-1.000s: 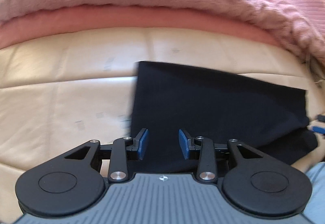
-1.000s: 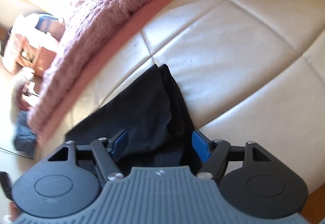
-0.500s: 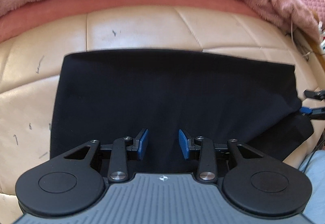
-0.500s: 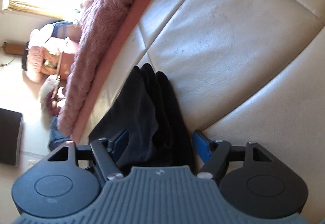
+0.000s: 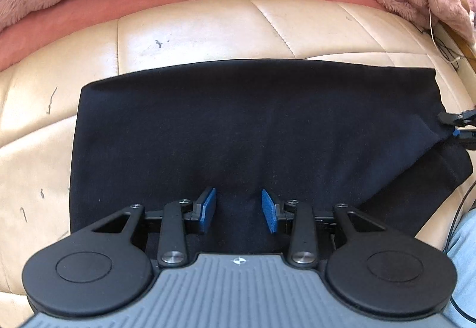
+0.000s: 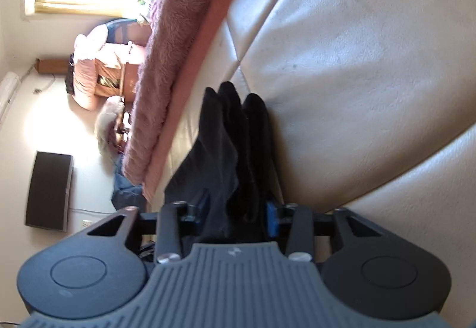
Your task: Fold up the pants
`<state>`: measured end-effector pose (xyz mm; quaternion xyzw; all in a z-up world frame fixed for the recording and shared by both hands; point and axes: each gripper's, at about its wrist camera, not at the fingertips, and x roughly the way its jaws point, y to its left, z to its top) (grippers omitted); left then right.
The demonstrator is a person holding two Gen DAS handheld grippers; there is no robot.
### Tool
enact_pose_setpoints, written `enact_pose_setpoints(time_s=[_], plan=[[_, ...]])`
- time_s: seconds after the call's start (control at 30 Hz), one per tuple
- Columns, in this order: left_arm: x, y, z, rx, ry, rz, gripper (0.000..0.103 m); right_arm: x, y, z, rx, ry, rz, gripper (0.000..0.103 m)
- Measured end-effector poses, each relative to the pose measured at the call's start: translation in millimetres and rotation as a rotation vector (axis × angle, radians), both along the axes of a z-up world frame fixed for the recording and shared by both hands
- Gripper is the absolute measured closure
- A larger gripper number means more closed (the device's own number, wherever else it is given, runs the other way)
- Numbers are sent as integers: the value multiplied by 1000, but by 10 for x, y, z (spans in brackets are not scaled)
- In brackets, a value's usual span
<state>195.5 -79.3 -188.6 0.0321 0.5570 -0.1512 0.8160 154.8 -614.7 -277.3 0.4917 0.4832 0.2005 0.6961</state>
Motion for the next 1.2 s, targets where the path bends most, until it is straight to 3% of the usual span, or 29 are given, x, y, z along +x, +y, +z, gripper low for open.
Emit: enact_pose_setpoints(time_s=[0.03,0.17,0.33,0.47,0.57,0.87,1.0,1.2], plan=[[7,-14,13,4,-7,-11,61,3,6,-4,-25,9,-2,90],[83,-75,54,-10,-42,-62,61,-22,26,106,-65,-7,-12,92],[279,-209,89,-60,-97,-116,62,-44,151,639,-143,-80,11,92],[471,-397,78,-23,-145,-175,64,28,340,1116,-224,-126,44,93],[635,-482,42,-38,-155,-192,66,77,485,1421,-268,-156,71,93],[991,-754,-116,-41,-171,-212,68,214,924,2032,-305,-222,127,94],[930,-618,-28,-81,-179,-178,68,242,1125,2195,-316,-228,145,94],[627,74,303,-171,-181,-40,68,323,1522,2346,-291,-228,154,93]])
